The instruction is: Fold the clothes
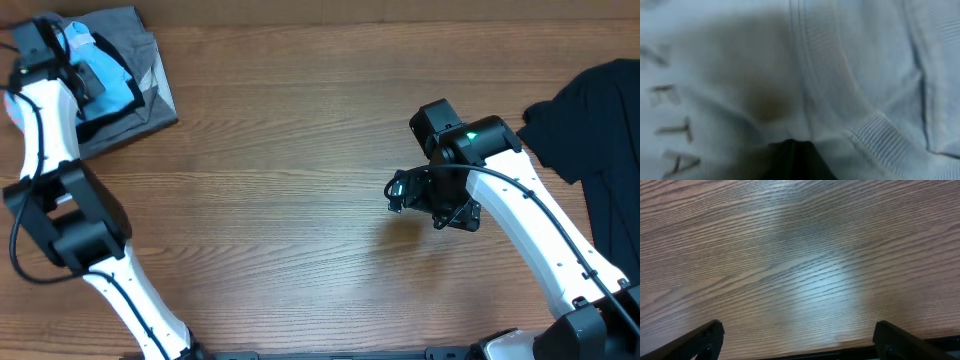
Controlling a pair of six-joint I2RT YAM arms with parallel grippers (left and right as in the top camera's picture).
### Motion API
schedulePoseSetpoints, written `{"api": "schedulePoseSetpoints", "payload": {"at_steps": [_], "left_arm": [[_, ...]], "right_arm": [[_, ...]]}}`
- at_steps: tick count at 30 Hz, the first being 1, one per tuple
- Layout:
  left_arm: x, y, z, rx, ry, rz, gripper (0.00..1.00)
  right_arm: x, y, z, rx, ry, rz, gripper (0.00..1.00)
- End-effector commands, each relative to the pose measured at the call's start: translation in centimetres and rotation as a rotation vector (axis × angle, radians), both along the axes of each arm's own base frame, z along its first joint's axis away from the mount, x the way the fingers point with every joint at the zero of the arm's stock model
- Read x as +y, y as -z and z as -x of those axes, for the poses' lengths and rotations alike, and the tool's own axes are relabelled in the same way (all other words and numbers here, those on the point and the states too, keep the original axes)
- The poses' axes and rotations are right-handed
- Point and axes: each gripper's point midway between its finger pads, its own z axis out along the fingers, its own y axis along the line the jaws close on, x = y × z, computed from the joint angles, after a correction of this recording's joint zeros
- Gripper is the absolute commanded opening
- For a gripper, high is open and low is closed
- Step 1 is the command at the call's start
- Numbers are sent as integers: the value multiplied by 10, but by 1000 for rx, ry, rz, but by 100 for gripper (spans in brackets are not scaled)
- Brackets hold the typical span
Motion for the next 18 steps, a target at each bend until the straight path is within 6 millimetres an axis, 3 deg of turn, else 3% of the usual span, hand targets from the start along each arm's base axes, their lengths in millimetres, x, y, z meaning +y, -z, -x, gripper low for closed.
{"api": "schedulePoseSetpoints", "payload": {"at_steps": [1,3,5,9,11,12,13,15,16,18], "left_arm": [[-10,26,-1,48,14,28,10],[-15,19,-6,32,27,21,10],[-24,-6,-15,-20,49,6,13],[-36,-60,-23,-116,76,-17,36],[-43,-93,-22,-173,96,-21,49],[-57,-126,-20,-241,142,12,66],[-67,-147,-18,-286,176,36,80],[-89,-183,-12,-364,251,88,96],[-109,-218,-1,-431,319,131,100],[-133,-254,16,-490,390,173,100]], "right_arm": [[-2,-3,-4,-22,9,6,100],[-2,-3,-4,-22,9,6,100],[-2,-3,-4,-22,9,6,100],[-2,-3,-4,-20,27,7,100],[-1,-3,-5,-22,33,6,100],[-1,-3,-6,-27,32,4,100],[-1,-3,-7,-31,33,3,100],[0,-3,-9,-39,32,-1,100],[0,-4,-9,-41,32,-1,100],[0,-6,-10,-45,32,-3,100]]}}
